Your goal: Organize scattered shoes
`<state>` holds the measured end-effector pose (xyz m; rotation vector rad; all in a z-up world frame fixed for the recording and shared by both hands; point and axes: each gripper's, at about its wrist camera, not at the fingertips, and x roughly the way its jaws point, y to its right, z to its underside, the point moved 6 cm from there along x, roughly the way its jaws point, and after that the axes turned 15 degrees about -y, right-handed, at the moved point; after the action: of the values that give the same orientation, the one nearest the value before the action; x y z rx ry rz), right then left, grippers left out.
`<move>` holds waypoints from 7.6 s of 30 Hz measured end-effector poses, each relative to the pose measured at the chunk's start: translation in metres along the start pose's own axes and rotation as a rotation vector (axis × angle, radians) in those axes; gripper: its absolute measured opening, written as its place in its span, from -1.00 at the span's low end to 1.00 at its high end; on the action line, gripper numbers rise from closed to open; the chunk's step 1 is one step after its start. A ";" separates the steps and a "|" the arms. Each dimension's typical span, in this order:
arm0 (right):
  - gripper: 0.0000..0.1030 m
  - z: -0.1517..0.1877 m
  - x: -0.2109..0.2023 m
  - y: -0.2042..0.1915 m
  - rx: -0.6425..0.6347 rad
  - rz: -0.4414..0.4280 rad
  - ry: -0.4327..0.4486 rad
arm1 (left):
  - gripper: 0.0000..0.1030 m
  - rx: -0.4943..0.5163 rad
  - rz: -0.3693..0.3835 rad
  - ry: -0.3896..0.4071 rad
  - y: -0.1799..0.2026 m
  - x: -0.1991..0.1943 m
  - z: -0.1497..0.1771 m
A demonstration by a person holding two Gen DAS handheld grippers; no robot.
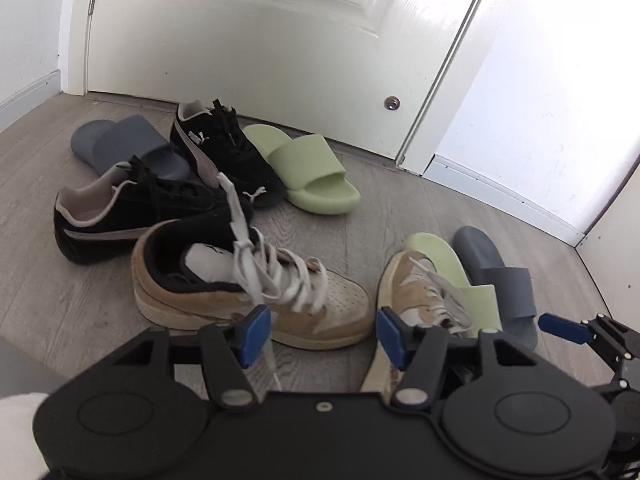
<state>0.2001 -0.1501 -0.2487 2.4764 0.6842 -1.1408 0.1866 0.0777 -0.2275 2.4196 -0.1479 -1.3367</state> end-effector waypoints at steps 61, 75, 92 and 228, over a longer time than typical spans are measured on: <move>0.04 -0.033 0.027 0.003 -0.361 0.043 -0.181 | 0.15 -0.022 -0.054 -0.029 -0.009 0.027 -0.006; -0.31 -0.008 0.060 0.011 0.219 -0.245 -0.330 | 0.15 -0.006 -0.065 -0.035 -0.005 0.031 -0.005; 0.00 -0.080 0.044 -0.041 -0.410 -0.116 -0.143 | 0.15 -0.173 -0.055 -0.063 -0.032 0.036 -0.014; -0.57 0.017 0.004 0.176 0.992 -0.032 0.226 | 0.37 -0.031 -0.214 0.048 -0.029 0.017 -0.025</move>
<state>0.2884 -0.3027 -0.2458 3.4498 0.2001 -1.4640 0.2140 0.1069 -0.2399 2.4952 0.1474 -1.3559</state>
